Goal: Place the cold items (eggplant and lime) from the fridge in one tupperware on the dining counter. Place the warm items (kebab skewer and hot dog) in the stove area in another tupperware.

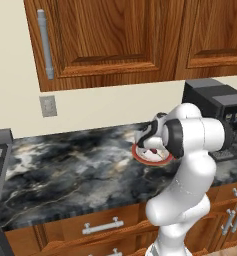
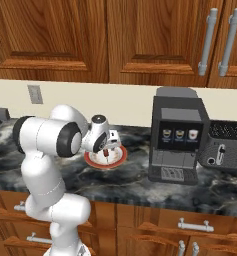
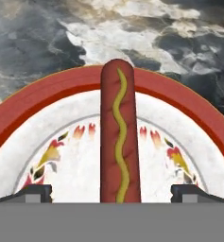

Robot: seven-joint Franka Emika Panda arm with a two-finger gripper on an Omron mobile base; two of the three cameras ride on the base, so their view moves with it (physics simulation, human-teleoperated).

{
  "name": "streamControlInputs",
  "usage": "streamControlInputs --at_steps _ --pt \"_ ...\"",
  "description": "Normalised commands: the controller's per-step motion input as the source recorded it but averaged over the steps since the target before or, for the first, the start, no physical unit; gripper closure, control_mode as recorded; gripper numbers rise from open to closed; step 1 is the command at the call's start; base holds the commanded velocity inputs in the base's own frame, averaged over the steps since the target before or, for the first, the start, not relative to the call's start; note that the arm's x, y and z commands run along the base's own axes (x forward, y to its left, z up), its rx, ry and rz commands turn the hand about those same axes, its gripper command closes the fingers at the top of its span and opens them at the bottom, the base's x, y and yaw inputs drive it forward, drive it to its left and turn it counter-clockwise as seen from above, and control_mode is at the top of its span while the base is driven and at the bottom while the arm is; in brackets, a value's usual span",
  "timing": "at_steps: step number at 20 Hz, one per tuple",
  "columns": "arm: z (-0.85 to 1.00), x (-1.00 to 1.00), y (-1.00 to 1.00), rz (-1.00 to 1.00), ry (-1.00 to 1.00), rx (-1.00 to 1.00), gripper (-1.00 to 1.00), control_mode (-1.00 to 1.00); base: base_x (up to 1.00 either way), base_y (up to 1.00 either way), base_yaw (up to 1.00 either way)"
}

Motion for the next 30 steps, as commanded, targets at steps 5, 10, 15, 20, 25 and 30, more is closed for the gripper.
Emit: streamControlInputs --at_steps 5,10,15,20,25,30 --pt "-0.35 0.47 0.0 0.03 0.01 0.0 -1.0 -1.0 0.0 0.0 0.0" --pt "-0.29 0.07 0.0 0.04 0.0 0.0 1.0 -1.0 0.0 0.0 0.0" --pt "-0.36 0.0 -0.01 0.01 0.05 0.0 1.0 -1.0 0.0 0.0 0.0" --pt "-0.09 -0.19 -0.08 0.01 0.02 0.0 1.0 -1.0 0.0 0.0 0.0" --pt "0.29 -0.44 -0.01 0.0 0.14 0.0 1.0 -1.0 0.0 0.0 0.0" --pt "0.78 -0.79 -0.1 -0.05 0.04 -0.01 1.0 -1.0 0.0 0.0 0.0"
